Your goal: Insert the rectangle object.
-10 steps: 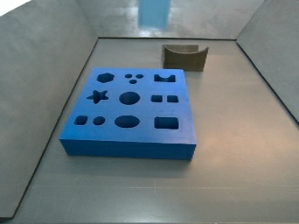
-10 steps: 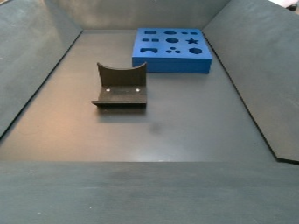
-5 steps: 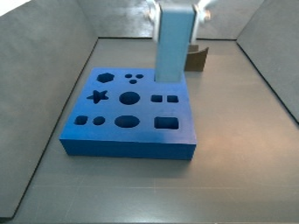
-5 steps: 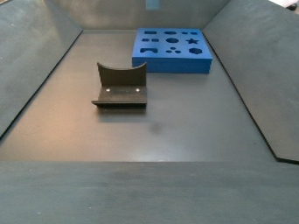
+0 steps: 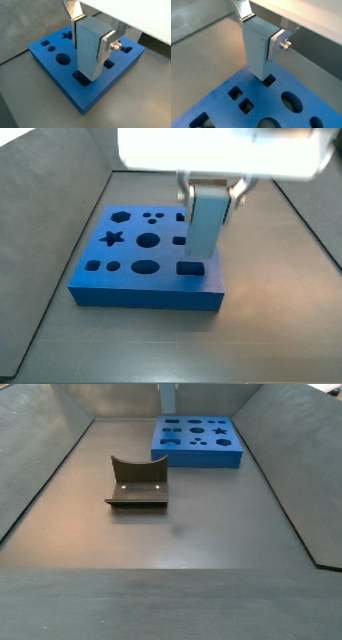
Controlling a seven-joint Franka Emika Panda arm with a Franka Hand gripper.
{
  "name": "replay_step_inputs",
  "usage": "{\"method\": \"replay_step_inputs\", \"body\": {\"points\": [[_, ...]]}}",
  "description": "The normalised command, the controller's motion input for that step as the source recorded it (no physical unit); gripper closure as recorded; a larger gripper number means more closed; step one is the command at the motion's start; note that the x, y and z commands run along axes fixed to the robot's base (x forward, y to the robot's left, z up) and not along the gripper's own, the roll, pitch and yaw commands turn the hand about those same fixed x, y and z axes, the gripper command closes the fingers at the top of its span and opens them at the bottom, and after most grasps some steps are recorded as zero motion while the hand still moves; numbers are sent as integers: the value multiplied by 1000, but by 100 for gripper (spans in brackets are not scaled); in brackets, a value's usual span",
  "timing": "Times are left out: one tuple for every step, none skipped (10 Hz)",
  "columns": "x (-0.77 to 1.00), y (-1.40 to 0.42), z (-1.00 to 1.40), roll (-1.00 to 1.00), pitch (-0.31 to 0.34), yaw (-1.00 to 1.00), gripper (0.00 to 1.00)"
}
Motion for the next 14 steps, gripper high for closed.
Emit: {"method": "replay_step_inputs", "body": {"points": [[0,-17,-283,80,11,-94,100],[0,-34,-234,31,0,0,100],[0,-77,-194,0,0,0,100],[0,-83,-229,0,0,0,100],[0,-143,-280,-1,0,0,100],[-3,-129,-269,0,0,0,100],[-137,-23,-217,0,0,6,100],[-209,0,-229,0,-4,89,100],[-97,-31,-283,0,0,120,100],[-71,-49,-380,0,-10,129,100],[0,-66,-477,0,-20,106,100],[9,-231,-646,0,-13,0,100],[106,-251,-723,-9,-17,-197,100],[100,-174,-649,-33,0,-343,100]]}}
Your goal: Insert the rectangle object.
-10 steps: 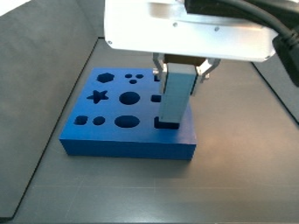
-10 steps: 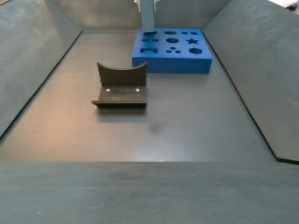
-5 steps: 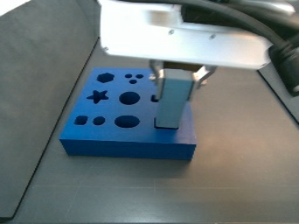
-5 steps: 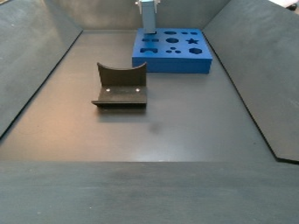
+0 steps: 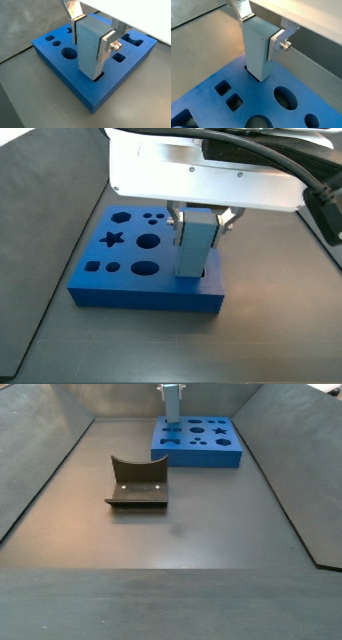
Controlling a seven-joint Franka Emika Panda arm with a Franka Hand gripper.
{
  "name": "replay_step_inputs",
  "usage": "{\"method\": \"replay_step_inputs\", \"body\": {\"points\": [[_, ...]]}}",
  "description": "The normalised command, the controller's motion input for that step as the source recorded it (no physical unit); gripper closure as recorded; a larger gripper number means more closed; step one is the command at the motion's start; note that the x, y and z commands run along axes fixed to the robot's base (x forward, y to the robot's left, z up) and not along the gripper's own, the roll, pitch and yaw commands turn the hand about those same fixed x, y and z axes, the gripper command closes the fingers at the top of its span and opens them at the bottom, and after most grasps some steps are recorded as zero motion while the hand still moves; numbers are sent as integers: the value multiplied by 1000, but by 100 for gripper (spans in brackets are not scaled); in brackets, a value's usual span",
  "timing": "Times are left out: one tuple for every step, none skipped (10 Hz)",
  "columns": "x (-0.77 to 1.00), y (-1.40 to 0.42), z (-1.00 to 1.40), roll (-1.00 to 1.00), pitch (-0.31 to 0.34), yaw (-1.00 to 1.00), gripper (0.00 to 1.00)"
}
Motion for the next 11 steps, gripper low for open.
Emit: {"method": "replay_step_inputs", "body": {"points": [[83,-114,-620,-33,0,-329,100],[97,-83,-600,-34,0,-366,100],[0,-14,-637,-56,-13,-314,100],[-34,0,-740,-113,-101,-74,100],[-83,0,-726,-81,-136,0,100],[-57,0,-700,-13,-131,0,100],[-23,0,-711,0,-129,0,100],[0,-3,-557,0,-73,0,100],[-123,0,-334,-117,-151,0,100],[-103,0,-143,-149,-177,29,100],[0,-17,0,21,0,0,100]]}}
